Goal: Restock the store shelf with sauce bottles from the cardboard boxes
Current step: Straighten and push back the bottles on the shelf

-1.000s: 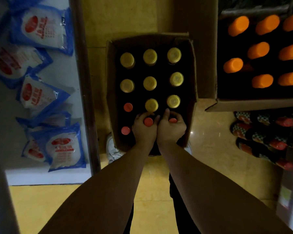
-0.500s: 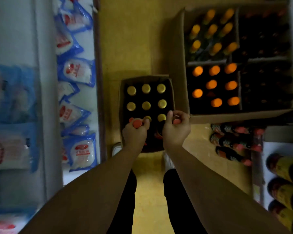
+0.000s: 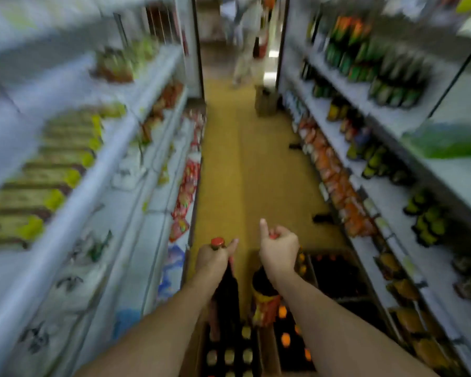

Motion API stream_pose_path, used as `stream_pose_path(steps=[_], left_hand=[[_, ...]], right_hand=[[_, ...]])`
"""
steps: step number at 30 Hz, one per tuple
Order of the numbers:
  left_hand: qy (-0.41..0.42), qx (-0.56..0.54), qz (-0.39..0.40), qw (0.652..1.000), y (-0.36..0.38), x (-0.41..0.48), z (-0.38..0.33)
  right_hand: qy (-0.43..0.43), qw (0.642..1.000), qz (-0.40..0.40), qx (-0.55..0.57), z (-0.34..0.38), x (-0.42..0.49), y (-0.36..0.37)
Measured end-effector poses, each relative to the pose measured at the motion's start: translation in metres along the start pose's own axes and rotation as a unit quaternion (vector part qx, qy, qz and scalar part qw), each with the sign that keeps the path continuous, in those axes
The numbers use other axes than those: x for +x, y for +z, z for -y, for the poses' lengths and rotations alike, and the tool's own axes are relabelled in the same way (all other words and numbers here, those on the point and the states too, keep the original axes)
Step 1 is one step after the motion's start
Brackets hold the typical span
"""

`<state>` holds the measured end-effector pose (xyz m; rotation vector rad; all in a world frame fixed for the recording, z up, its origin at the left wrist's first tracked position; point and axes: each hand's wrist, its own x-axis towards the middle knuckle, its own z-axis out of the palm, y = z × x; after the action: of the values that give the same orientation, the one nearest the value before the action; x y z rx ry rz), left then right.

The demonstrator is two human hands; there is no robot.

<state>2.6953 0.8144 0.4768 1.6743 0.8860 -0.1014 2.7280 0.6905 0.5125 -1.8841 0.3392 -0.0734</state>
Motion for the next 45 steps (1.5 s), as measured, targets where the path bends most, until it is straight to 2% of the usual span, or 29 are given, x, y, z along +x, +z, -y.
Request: stream_pose_path(steps=[5,10,14,18,26,31,34,41,44,45], left_hand=[[0.145,-0.076,-0.015,0.986,-0.037,-0.067,-0.159],[0.274,-0.084,0.007,0.958,-0.072,-0.132,-0.283],[0.345,-0.12,0.052,0.929,-0.095,-0.23,-0.351],[0.376,-0.13,0.12,0.91,-0.096,-0.282,-0.394],[0.394,-0.117,0.299,0.861,-0.041,-0.358,-0.432],[0.38,-0.058,0.435,0.815,0.021,-0.411,-0.41],[0.372,-0.047,0.489,0.788,0.056,-0.448,-0.384],[0.362,-0.006,0.61,0.705,0.128,-0.573,-0.311],[0.366,0.006,0.666,0.65,0.151,-0.647,-0.278],[0.371,0.019,0.687,0.625,0.158,-0.686,-0.256]], right_hand=[[-0.033,0.997,0.044,0.06,0.167,0.016,-0.068],[-0.109,0.985,0.119,0.064,0.298,0.008,-0.147],[-0.159,0.976,0.136,0.067,0.367,-0.014,-0.21],[-0.187,0.973,0.095,0.098,0.401,-0.033,-0.27],[-0.197,0.971,-0.03,0.133,0.409,-0.075,-0.377],[-0.172,0.963,-0.15,0.144,0.375,-0.123,-0.445],[-0.13,0.953,-0.222,0.158,0.348,-0.16,-0.485],[-0.084,0.907,-0.382,0.157,0.283,-0.282,-0.588],[-0.055,0.882,-0.456,0.109,0.257,-0.35,-0.635],[-0.051,0.859,-0.498,0.104,0.243,-0.385,-0.659]])
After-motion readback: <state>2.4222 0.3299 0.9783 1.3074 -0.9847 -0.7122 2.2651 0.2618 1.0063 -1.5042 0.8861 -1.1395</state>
